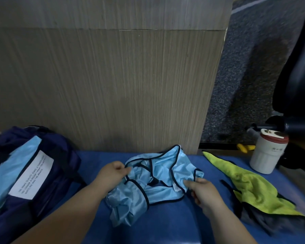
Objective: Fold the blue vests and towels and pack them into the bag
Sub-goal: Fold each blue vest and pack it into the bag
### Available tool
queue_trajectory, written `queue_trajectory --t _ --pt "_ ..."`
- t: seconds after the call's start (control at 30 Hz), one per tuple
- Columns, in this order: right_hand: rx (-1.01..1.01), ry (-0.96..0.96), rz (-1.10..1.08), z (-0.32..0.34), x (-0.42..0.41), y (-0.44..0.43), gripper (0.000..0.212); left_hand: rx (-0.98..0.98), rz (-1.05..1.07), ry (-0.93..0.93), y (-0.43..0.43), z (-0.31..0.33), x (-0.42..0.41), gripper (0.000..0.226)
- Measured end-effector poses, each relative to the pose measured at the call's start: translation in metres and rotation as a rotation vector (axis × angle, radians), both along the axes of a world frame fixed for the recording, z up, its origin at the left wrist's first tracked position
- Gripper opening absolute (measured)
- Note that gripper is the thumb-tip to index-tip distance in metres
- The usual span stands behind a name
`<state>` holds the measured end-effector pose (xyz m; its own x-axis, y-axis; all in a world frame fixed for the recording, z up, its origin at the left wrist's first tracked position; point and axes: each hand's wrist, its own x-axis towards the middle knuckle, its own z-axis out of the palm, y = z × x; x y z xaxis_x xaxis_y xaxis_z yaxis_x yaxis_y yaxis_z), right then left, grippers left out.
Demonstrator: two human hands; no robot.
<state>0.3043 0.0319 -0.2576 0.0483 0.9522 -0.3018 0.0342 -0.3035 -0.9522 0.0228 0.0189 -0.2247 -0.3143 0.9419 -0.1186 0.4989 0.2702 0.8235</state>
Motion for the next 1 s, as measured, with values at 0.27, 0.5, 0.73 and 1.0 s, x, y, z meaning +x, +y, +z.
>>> queue_trajectory --t 0.27,0.5,0.73,1.0 --pt "0.297 0.483 -0.305 0.033 0.016 0.001 0.008 0.426 0.23 -0.03 0.003 0.034 0.002 0.031" --pt "0.703 0.622 -0.871 0.056 0.044 -0.002 0.017 0.61 0.427 -0.199 -0.001 0.054 0.01 0.023" --pt "0.619 -0.022 -0.511 0.032 0.043 0.01 0.019 0.332 0.159 -0.673 0.0 0.041 0.022 0.029" --pt "0.431 -0.229 0.05 0.015 0.0 -0.003 0.032 0.063 -0.173 -0.736 -0.015 0.027 0.059 0.03"
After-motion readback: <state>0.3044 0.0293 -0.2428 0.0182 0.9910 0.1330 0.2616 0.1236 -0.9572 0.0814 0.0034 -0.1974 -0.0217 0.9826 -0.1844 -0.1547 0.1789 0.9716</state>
